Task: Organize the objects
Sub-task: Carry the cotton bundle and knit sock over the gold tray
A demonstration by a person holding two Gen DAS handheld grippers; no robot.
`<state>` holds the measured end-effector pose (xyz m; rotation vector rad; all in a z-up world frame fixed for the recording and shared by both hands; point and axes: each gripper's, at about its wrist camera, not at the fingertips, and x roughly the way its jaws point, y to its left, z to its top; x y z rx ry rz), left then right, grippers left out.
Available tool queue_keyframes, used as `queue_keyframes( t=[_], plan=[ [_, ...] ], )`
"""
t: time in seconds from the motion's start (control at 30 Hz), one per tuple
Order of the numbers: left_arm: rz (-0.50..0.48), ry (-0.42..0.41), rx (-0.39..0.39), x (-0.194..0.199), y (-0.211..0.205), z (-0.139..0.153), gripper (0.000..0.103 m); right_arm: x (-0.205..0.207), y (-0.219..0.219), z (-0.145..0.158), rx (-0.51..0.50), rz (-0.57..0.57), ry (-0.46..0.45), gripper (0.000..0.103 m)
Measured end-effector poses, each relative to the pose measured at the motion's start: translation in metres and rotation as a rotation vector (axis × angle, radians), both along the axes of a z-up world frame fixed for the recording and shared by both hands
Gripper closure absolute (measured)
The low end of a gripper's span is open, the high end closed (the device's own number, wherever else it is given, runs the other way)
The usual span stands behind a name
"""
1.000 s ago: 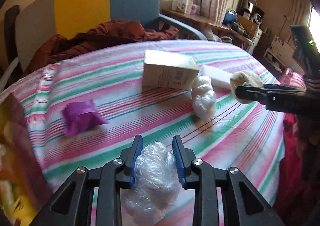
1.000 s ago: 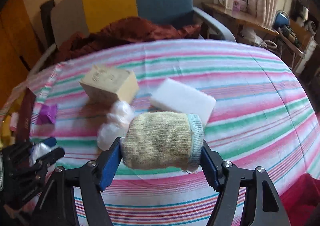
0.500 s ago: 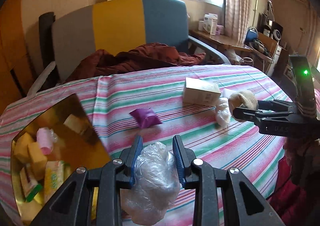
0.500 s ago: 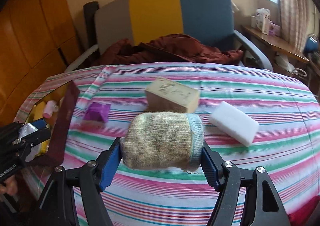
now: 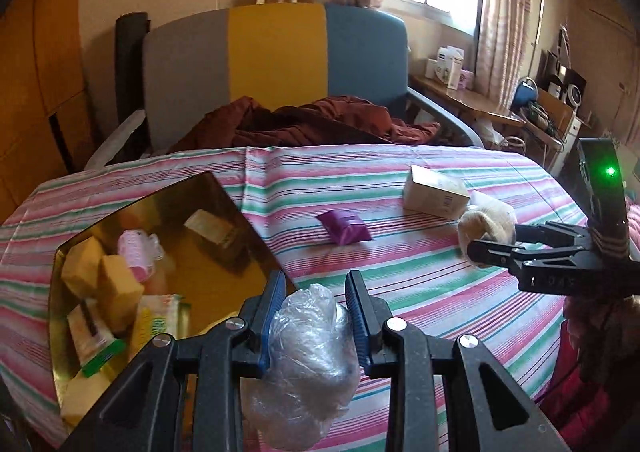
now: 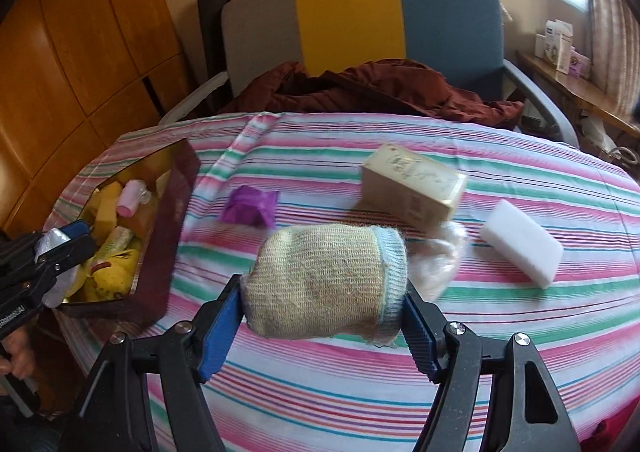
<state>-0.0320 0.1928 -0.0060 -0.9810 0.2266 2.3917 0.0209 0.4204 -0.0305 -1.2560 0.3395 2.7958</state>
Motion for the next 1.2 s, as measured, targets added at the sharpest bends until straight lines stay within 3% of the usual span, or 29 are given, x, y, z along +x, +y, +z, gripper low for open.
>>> queue_keyframes(
  t=[0.37,0.73,0.97,1.2],
  plan=[
    [0.143,-0.032,0.056,-0.008,-0.074,-0.005,0.072,-0.028,-0.084,0.012,-0.058,0.153,0.023,0.030],
    [0.372,-0.050,0.147,-0.015,-0.188,-0.008,0.072,-0.043,-0.152,0.019,-0.082,0.280,0.036,0.030],
    [0.394,-0.085,0.224,-0.016,-0.213,-0.012,0.072,-0.062,-0.183,0.020,-0.085,0.324,0.032,0.030],
    [0.337,-0.084,0.218,-0.017,-0.198,-0.013,0.072,-0.081,-0.197,0.022,-0.065,0.340,0.018,0.029]
  ],
)
